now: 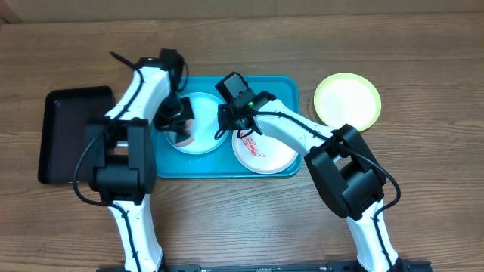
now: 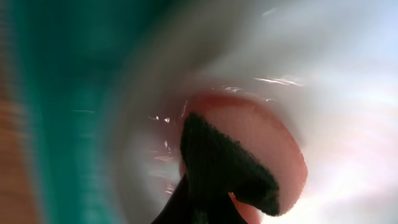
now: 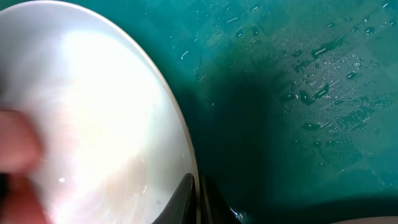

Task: Clean dirty plates on tray and stack at the side
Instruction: 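Withdraw the left gripper with the sponge toward the black tray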

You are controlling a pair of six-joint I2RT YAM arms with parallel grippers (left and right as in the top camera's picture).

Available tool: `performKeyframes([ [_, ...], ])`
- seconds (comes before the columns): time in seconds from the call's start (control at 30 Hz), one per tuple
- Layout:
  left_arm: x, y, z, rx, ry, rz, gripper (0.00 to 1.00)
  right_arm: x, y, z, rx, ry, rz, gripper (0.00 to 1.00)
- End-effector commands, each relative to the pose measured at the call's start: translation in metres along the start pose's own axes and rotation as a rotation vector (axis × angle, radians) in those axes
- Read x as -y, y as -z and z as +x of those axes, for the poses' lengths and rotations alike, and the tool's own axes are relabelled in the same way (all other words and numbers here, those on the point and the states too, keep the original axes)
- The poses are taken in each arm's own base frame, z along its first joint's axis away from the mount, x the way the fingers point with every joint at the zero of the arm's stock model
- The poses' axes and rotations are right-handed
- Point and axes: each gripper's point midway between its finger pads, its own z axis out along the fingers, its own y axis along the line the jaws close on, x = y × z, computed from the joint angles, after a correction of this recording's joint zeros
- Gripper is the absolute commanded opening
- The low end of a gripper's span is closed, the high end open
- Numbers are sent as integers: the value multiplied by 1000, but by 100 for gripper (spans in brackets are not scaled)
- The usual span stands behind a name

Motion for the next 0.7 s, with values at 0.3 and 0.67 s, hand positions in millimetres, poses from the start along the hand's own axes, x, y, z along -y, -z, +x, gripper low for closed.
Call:
performKeyframes([
  [0.3,-55,43,-27,69,131,-103,4,1,7,-11,41,101,13,4],
  [0.67,-100,189,-33,394,394,141,4,-15,30,-25,91,164,-19,4],
])
